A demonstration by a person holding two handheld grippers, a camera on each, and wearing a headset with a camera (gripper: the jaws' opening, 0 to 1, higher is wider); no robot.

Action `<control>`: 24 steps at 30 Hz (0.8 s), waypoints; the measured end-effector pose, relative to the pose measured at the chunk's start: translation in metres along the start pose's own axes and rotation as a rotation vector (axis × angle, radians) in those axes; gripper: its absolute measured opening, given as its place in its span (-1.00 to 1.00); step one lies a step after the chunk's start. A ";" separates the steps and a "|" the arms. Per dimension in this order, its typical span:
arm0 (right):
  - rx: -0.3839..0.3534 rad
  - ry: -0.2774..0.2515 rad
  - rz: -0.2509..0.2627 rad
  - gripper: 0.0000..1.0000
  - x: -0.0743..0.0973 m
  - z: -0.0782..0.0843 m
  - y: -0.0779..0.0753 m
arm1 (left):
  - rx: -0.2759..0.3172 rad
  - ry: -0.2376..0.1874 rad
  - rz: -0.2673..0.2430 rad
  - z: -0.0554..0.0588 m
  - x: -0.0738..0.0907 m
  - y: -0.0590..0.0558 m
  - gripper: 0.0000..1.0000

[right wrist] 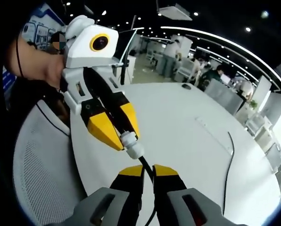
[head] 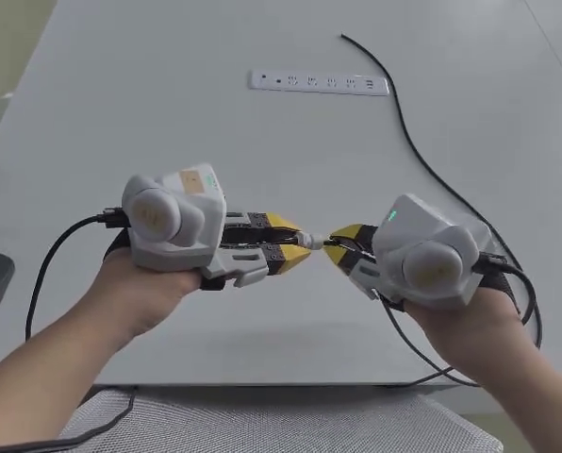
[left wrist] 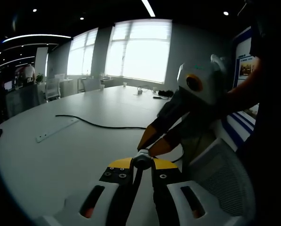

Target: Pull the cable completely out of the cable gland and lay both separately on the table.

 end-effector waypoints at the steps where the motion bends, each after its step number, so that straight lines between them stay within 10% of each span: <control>1: -0.009 0.000 0.004 -0.97 0.000 0.001 -0.001 | 0.000 -0.001 0.000 0.000 0.000 0.000 -0.70; 24: -0.377 0.014 0.046 -0.97 0.002 0.044 -0.030 | 0.011 -0.015 -0.006 -0.002 0.001 0.001 -0.70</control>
Point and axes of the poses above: the centre of the closed fingertips' face, and the gripper's own axes: x roughly backward along the fingers, y roughly to its left, z roughly out of its underside, the point moved 4 cm from there along x, roughly backward along the fingers, and after that the axes turned 10 degrees about -x, right-handed, at the moved point
